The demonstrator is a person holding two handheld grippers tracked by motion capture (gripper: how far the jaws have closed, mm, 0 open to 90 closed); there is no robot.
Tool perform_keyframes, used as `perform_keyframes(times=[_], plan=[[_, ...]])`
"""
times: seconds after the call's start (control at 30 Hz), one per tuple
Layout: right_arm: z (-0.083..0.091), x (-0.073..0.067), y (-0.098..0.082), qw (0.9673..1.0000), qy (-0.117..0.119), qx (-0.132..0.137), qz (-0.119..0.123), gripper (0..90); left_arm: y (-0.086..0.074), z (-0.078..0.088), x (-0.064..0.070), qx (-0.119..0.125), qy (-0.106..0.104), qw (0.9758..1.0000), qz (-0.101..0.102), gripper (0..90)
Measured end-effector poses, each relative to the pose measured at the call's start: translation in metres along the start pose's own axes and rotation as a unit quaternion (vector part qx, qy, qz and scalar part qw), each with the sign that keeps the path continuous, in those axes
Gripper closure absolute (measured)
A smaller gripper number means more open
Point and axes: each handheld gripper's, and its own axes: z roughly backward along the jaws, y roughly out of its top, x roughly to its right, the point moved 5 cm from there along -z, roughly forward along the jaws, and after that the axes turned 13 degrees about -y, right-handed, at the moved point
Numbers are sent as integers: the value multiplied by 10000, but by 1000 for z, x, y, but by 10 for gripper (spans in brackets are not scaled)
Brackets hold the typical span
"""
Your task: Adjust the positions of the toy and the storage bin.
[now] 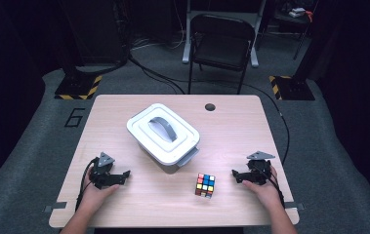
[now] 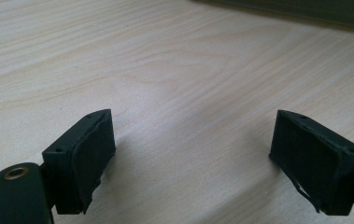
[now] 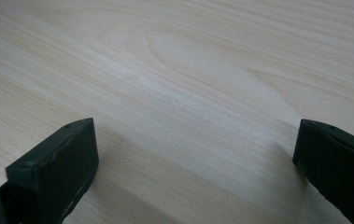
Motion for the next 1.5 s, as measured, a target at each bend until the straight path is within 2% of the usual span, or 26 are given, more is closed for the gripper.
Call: perform_keyframes(times=[0.67, 0.83, 0.87, 1.0, 1.1, 1.2, 1.37, 1.4, 1.47, 1.5], plan=[[1, 0, 0, 10000, -35, 45, -28, 41, 0, 0, 0, -2, 1, 10000, 13, 137], [3, 1, 0, 9999, -45, 156, -56, 141, 0, 0, 0, -1, 2, 10000, 15, 137], [4, 0, 1, 9998, -16, 157, -124, 152, 0, 0, 0, -1, 2, 10000, 14, 137], [3, 1, 1, 9998, -6, 169, -88, 166, 0, 0, 0, -1, 2, 10000, 14, 137], [4, 2, 1, 9998, -9, 174, -68, 217, 0, 0, 0, 0, -2, 10000, 13, 137], [6, 3, 3, 9999, 10, 104, -52, 294, 0, 0, 0, -3, -2, 10000, 10, 137], [10, 1, 4, 9997, 201, -77, -140, 322, 0, 0, 0, -3, 3, 10000, 13, 137], [10, 1, 5, 9996, 271, -95, -80, 325, 0, 0, 0, -2, 2, 10000, 13, 137], [12, 0, 6, 9996, 277, -101, -50, 336, 0, 0, 0, -1, 2, 10000, 14, 137], [15, -2, 8, 9996, 279, -53, 44, 351, 0, 0, 0, -3, 1, 10000, 11, 137]])
